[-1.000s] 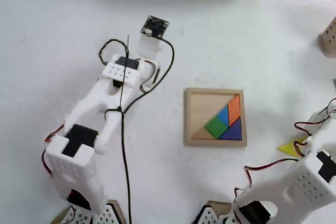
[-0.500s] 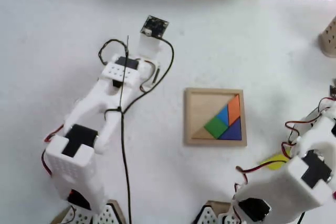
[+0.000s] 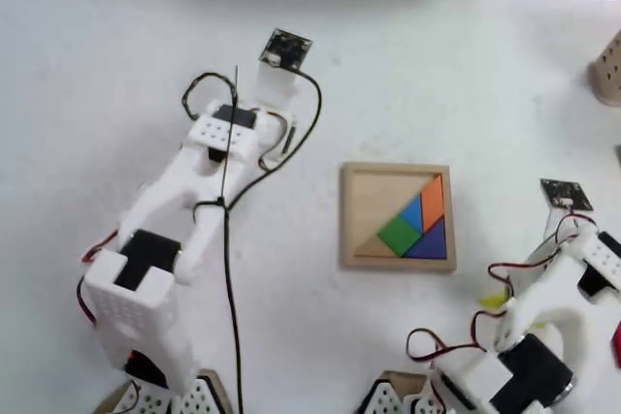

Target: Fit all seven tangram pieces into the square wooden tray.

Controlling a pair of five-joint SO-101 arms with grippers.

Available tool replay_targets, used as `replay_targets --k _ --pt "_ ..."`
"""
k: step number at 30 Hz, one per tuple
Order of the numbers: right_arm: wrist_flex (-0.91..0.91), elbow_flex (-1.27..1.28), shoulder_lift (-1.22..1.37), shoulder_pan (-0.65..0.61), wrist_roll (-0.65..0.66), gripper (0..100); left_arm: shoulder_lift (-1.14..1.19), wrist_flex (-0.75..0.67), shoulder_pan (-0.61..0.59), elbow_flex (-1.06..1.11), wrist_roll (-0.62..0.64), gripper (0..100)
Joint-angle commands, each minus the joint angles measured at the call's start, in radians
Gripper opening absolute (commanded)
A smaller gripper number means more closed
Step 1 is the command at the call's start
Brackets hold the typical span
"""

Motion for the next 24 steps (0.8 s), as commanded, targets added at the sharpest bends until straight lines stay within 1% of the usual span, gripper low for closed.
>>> replay_targets --k 1,6,8,12,14,19,22,24 --pt "-0.038 0.032 -0.058 0.013 0.025 23.6 -0.01 -0.028 -0.01 -0.006 -0.031 2" --pt "-0.128 0.086 -0.058 0.012 0.051 23.4 -0.01 -0.028 -0.01 -0.005 -0.031 2" --pt "-0.17 0.12 -0.058 0.012 0.152 23.4 -0.01 -0.028 -0.01 -0.005 -0.031 2" --pt "-0.248 0.187 -0.058 0.012 0.43 23.4 -0.01 -0.028 -0.01 -0.005 -0.031 2" --pt "-0.288 0.209 -0.058 0.012 0.493 23.4 -0.01 -0.028 -0.01 -0.005 -0.031 2" --pt "-0.361 0.213 -0.056 -0.031 0.48 23.5 -0.01 -0.028 -0.01 -0.005 -0.031 2" --pt "-0.366 0.213 -0.056 -0.09 0.37 23.6 -0.01 -0.028 -0.01 -0.005 -0.031 2" --pt "-0.366 0.213 -0.056 -0.127 0.325 23.6 -0.01 -0.028 -0.01 -0.005 -0.031 2"
